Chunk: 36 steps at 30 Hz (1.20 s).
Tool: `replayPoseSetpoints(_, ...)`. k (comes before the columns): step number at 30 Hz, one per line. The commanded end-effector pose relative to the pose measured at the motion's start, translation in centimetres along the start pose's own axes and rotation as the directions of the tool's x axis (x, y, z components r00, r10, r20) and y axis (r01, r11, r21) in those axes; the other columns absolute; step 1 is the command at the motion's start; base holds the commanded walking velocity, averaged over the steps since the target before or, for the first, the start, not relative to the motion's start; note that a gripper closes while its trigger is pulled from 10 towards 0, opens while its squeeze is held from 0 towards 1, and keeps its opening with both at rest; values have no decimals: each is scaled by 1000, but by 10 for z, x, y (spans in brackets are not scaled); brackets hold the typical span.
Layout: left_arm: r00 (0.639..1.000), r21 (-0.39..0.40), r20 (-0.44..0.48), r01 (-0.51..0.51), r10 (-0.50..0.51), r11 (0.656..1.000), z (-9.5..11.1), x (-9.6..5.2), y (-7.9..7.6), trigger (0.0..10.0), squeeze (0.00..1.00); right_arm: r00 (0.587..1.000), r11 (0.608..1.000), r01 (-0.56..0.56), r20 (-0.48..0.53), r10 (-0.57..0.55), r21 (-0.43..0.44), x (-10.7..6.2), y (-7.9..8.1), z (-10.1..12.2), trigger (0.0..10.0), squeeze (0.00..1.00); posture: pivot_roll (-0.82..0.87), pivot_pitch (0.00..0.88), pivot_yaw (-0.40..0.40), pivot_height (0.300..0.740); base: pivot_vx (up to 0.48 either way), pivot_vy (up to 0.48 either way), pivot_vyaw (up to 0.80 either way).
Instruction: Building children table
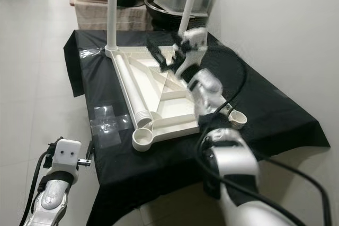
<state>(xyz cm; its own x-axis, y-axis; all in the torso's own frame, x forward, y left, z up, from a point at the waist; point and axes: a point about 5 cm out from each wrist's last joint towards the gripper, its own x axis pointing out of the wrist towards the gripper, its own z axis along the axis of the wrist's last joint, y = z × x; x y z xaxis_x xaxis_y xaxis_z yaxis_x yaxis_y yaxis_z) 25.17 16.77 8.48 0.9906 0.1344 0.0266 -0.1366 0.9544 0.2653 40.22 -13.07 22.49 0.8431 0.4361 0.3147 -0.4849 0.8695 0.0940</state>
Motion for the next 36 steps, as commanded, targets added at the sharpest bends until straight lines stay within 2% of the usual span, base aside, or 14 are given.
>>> replayPoseSetpoints(1, 1000, -3, 29, -5, 5, 1000, 5, -1, 1, 10000, 0, 998, 997, 68, 3, -69, 29, -5, -5, -4, 10000, 0, 36, 0, -135, 740, 0, 0, 0)
replayPoseSetpoints(2, 995, 0, 88, -40, 40, 999, 20, 0, 8, 10000, 0, 994, 993, 112, -14, -111, 42, -12, 1, -21, 10000, 0, 42, 0, -134, 740, 0, 0, 0)
replayPoseSetpoints(4, 995, 0, 88, -40, 40, 999, 20, 0, 8, 10000, 0, 994, 993, 112, -14, -111, 42, -12, 1, -21, 10000, 0, 42, 0, -134, 740, 0, 0, 0)
replayPoseSetpoints(6, 968, -3, 234, -93, 91, 996, 57, 2, 20, 10000, 0, 986, 980, 167, -41, -164, 111, -23, 13, -44, 10000, 0, 55, 0, -135, 740, 0, -429, 0)
replayPoseSetpoints(7, 968, -3, 234, -93, 91, 996, 57, 2, 20, 10000, 0, 986, 980, 167, -41, -164, 111, -23, 13, -44, 10000, 0, 55, 0, -135, 740, 0, -469, 0)
replayPoseSetpoints(8, 956, 3, 277, -96, 91, 995, 67, 3, 21, 10000, 0, 984, 975, 178, -44, -174, 129, -25, 18, -48, 10000, 0, 55, 0, -133, 740, 0, -469, 0)
replayPoseSetpoints(13, 960, 13, 276, -52, 47, 999, 64, 4, 13, 10000, 0, 985, 968, 167, -62, -158, 185, -25, 27, -42, 10000, 0, 39, 0, -117, 740, 0, -469, 0)
replayPoseSetpoints(19, 964, 17, 265, -38, 32, 999, 64, 3, 12, 10000, 0, 979, 971, 205, -31, -203, 121, -32, 28, -35, 10000, 0, 37, 0, -105, 740, 0, -469, 0)
replayPoseSetpoints(29, 968, 20, 249, -24, 18, 1000, 63, 6, 9, 10000, 0, 966, 959, 256, -60, -251, 119, -39, 27, -37, 10000, 0, 14, 0, -78, 740, 0, -469, 0)
replayPoseSetpoints(34, 970, 19, 244, -6, 1, 1000, 62, 8, 6, 10000, 0, 961, 956, 276, -65, -270, 98, -45, 28, -34, 10000, 0, -17, 0, -45, 740, 0, -123, 0)
replayPoseSetpoints(36, 972, 1, 236, 13, -13, 1000, 60, 9, 2, 10000, 0, 954, 955, 296, -60, -293, 33, -54, 29, -30, 10000, 0, -46, 0, -25, 740, 0, 0, 0)
